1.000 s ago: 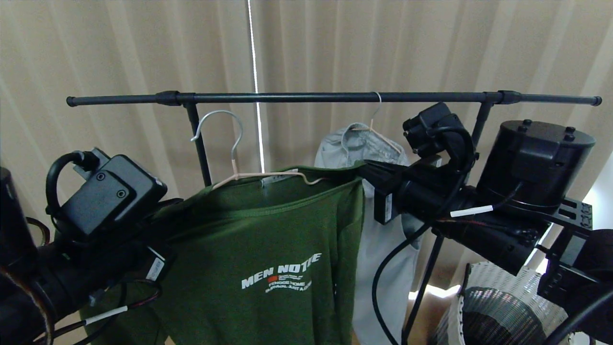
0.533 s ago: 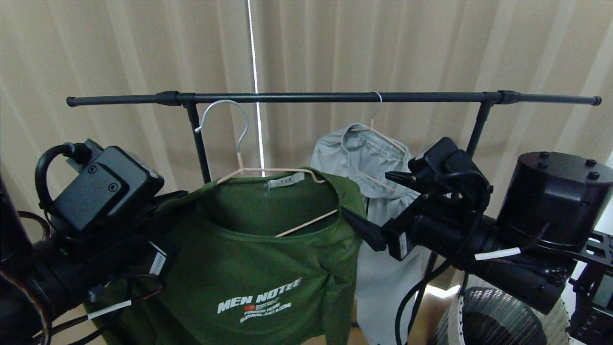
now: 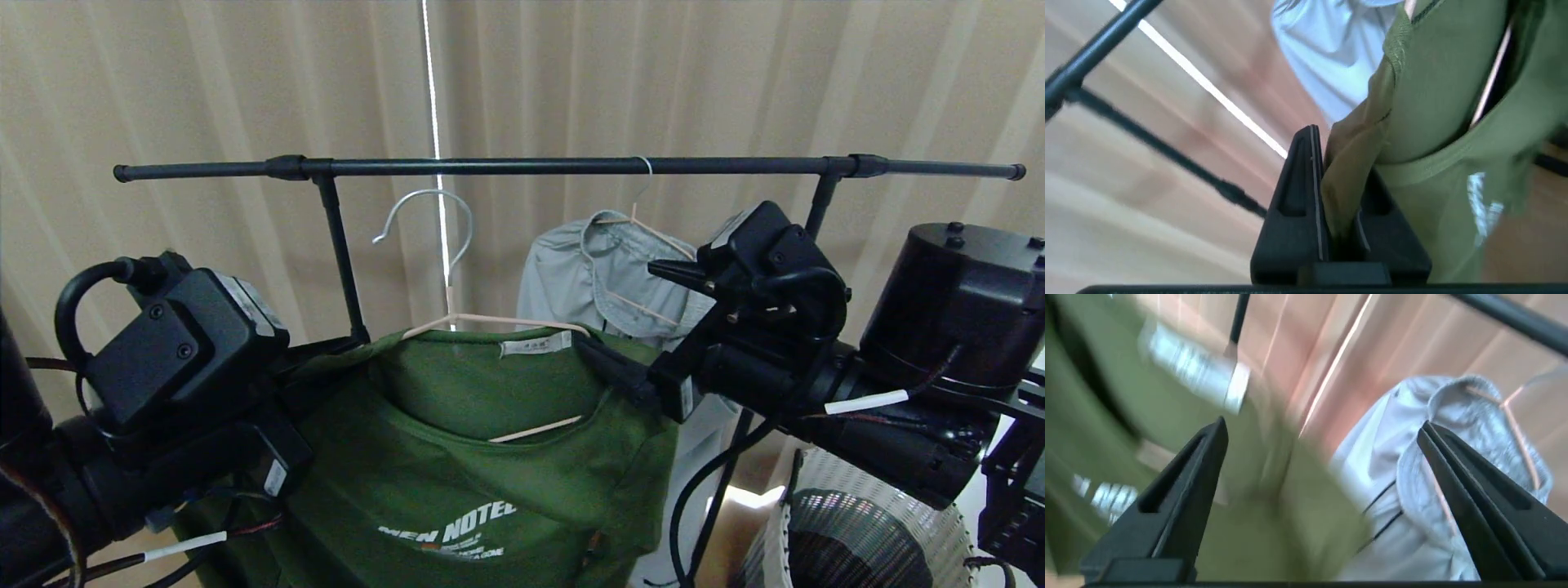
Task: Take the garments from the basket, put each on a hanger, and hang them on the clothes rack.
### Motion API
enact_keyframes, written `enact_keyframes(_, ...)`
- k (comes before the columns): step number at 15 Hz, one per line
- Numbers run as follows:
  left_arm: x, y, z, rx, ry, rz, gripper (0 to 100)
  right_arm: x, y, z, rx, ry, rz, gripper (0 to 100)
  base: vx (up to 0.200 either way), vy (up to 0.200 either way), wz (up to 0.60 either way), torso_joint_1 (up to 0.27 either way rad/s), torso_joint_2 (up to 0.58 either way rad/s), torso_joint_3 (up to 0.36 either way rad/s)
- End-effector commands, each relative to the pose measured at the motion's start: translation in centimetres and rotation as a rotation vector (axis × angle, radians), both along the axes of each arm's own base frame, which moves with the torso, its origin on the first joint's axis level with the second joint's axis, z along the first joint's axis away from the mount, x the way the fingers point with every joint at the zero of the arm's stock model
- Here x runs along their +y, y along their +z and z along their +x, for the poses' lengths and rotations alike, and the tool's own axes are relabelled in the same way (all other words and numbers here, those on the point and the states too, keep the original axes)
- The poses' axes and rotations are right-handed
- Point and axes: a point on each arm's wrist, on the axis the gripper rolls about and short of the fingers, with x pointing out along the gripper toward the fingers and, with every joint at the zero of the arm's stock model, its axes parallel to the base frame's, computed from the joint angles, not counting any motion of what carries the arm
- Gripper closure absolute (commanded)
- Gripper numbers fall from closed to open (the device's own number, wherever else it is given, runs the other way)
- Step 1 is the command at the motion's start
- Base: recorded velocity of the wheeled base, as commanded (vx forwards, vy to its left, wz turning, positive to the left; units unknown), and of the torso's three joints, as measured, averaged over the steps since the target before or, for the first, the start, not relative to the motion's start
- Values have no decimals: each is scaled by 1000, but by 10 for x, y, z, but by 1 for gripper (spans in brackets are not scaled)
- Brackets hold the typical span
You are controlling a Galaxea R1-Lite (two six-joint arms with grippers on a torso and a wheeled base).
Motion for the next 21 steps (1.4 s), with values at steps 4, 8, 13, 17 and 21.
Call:
enact_keyframes(4,-2,1,-2,-11,-45,8,100,12,-5,13,-13,2,-37,0,0,0,0,0,0,0)
enact_keyframes(8,-6,4,-4,-37,-70,-14,100,23,-6,18,-16,19,-35,0,0,0,0,0,0,0)
enact_keyframes(13,-5,5,-6,-41,-70,-17,100,24,-8,18,-12,20,-37,100,0,0,0,0,0,0)
enact_keyframes(17,-5,5,-5,-37,-66,-20,100,25,-7,18,-27,23,-22,100,0,0,0,0,0,0)
enact_keyframes(21,-5,4,-4,-32,-66,-20,100,23,-6,16,-30,20,-20,100,0,0,0,0,0,0)
